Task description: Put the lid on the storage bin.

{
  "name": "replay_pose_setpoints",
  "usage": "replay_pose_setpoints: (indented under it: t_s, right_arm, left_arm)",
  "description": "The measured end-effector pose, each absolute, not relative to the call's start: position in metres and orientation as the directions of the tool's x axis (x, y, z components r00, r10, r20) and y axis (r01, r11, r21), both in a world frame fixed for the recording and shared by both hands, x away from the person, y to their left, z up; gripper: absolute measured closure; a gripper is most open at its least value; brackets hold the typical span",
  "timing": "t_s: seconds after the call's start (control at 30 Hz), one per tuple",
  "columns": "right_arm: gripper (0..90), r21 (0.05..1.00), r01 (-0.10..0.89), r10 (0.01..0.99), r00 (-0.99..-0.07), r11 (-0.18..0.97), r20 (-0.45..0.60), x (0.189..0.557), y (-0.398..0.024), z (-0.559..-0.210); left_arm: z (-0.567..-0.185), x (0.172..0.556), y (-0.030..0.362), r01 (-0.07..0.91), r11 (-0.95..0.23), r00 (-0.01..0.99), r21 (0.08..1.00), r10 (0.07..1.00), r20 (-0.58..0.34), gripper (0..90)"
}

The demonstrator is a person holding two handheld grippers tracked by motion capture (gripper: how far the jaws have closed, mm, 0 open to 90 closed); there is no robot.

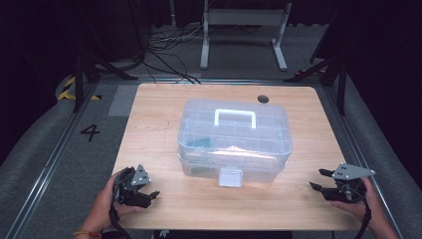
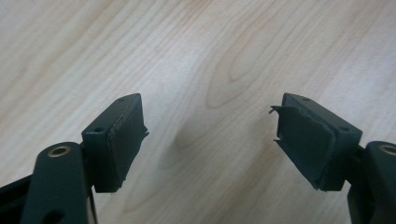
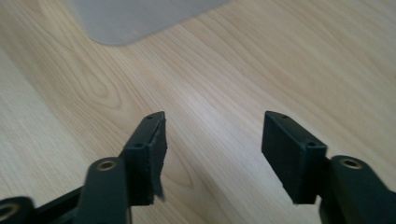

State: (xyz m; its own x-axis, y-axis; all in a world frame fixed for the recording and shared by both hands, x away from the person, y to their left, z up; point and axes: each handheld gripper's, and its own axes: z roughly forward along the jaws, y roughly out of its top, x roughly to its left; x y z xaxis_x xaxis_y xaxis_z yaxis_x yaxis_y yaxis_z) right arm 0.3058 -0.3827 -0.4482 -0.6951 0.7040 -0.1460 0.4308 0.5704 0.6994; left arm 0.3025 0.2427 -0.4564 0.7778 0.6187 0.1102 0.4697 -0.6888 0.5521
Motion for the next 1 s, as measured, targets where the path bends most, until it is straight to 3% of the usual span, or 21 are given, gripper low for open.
replay_pose_setpoints:
  t_s: [0.27, 0.4, 1.0]
  right_arm:
    - [30.1, 0.738, 0.521, 0.800, -0.599, 0.429, -0.042, 0.300, -0.416, -0.481]
    - [26.5, 0.759, 0.536, 0.829, -0.559, 0.370, -0.009, 0.298, -0.423, -0.486]
    - [24.2, 0.750, 0.551, 0.832, -0.554, 0.365, 0.002, 0.299, -0.423, -0.488]
  left_arm:
    - [-0.475, 0.302, 0.262, 0.508, -0.597, 0.772, 0.620, 0.635, -0.022, 19.3]
    - [-0.483, 0.298, 0.268, 0.489, -0.535, 0.756, 0.688, 0.654, -0.028, 15.4]
    - [-0.484, 0.296, 0.265, 0.513, -0.517, 0.724, 0.685, 0.690, -0.022, 14.6]
